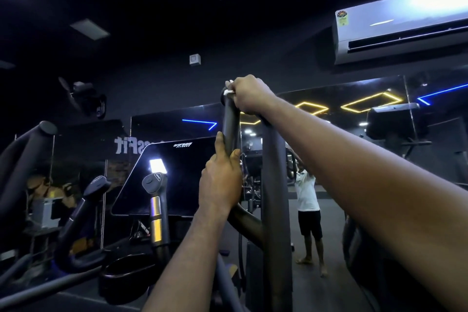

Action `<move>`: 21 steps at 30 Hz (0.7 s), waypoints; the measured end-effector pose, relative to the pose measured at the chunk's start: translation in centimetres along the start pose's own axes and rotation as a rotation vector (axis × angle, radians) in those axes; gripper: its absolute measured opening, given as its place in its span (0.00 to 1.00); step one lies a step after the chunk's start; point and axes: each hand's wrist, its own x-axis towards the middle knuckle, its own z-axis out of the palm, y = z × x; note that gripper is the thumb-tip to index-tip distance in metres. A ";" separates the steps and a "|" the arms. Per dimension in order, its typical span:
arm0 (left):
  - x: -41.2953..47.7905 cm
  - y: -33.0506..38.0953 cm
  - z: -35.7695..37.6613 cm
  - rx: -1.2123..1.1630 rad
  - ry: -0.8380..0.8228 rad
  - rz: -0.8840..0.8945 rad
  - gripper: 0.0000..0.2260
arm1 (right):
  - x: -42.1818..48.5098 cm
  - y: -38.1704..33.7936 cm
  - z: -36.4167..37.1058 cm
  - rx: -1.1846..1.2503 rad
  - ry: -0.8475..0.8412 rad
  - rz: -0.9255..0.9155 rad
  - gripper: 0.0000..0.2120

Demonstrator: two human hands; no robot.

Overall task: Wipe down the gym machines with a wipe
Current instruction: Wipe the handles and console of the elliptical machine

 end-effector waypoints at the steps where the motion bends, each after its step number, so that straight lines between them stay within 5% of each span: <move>1: 0.0 0.0 0.0 0.007 0.006 0.001 0.25 | -0.3 0.2 0.2 -0.055 0.004 -0.051 0.14; 4: 0.1 -0.3 0.2 0.017 0.029 0.006 0.25 | -1.2 1.1 0.8 -0.134 0.026 -0.156 0.16; 9: 0.0 -0.3 0.3 0.002 0.046 0.001 0.24 | -0.7 0.8 1.4 -0.146 0.176 -0.049 0.18; 15: -1.0 0.3 -0.2 0.136 0.173 0.003 0.17 | -2.3 0.5 2.1 -0.325 0.014 -0.421 0.19; 17: -1.1 0.4 -0.3 0.152 0.225 0.014 0.17 | -3.3 1.1 1.2 -0.156 -0.011 -0.385 0.19; 21: -0.9 0.2 -0.3 0.036 0.339 0.081 0.23 | -7.6 1.5 -0.1 0.607 0.187 -0.209 0.17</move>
